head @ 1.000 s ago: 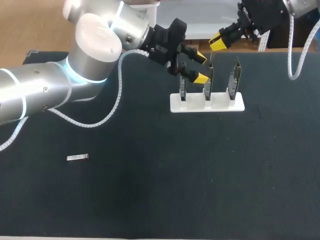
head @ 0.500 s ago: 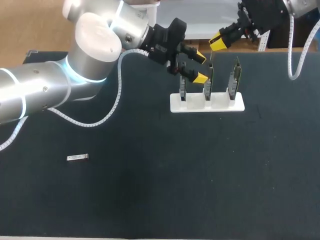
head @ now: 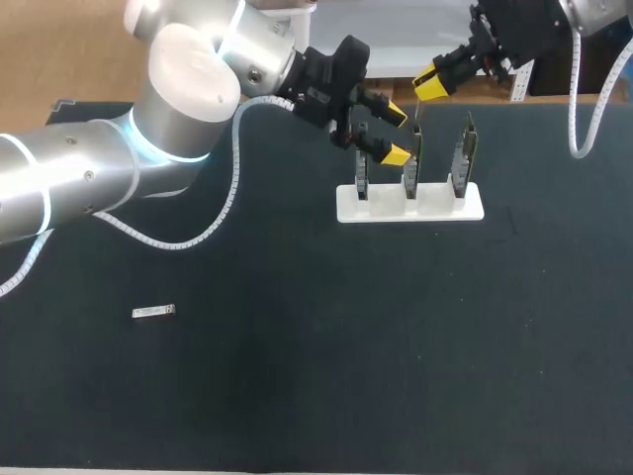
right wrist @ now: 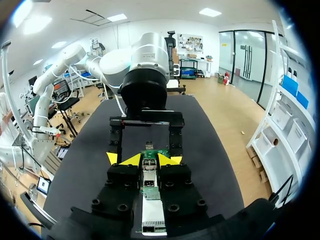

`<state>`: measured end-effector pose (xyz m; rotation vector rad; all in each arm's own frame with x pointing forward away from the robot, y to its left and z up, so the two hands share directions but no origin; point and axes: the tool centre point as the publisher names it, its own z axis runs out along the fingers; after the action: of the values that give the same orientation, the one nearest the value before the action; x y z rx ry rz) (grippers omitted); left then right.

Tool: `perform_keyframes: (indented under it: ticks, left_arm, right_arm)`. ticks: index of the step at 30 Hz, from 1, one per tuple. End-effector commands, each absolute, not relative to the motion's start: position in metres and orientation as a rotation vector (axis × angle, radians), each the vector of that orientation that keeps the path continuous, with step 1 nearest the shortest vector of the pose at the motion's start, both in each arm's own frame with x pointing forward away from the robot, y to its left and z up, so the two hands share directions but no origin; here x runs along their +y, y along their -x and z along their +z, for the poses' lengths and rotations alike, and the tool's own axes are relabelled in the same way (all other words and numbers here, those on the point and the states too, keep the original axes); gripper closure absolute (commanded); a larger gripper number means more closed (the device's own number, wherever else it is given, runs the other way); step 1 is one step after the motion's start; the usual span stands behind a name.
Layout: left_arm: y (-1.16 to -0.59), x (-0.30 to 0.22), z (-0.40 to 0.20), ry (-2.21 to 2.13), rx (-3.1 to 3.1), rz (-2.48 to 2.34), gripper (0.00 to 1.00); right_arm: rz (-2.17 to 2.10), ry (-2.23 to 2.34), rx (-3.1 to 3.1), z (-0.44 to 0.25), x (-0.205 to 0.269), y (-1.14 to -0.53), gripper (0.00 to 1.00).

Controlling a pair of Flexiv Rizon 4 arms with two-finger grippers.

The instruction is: Pick up the optical module with the left hand, and insert it into the network port with the right hand.

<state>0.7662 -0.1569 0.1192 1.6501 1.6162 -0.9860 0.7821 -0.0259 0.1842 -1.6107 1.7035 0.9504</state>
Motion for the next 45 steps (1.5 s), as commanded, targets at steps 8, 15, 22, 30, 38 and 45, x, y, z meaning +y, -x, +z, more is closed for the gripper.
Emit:
perform_keyframes:
  ticks: [8,15,22,30,38,45]
  left_arm:
    - [-0.768,-0.157,0.120,-1.654,1.620,-0.987,0.00]
    - [-0.768,-0.157,0.120,-1.654,1.620,-0.987,0.00]
    - [-0.768,-0.157,0.120,-1.654,1.620,-0.987,0.00]
    - [-0.768,-0.157,0.120,-1.654,1.620,-0.987,0.00]
    - [-0.768,-0.157,0.120,-1.654,1.620,-0.987,0.00]
    - [-0.768,-0.157,0.120,-1.654,1.620,-0.987,0.00]
  right_arm:
    - [0.955,1.611,1.700,0.183,-0.026,-0.783,1.00]
    - [0.942,1.625,1.695,0.181,-0.024,-0.784,1.00]
    - [0.935,1.631,1.699,0.179,-0.023,-0.784,1.00]
    - [0.930,1.640,1.707,0.174,-0.023,-0.783,1.00]
    - [0.928,1.645,1.717,0.172,-0.024,-0.782,1.00]
    - [0.931,1.643,1.728,0.169,-0.024,-0.781,1.00]
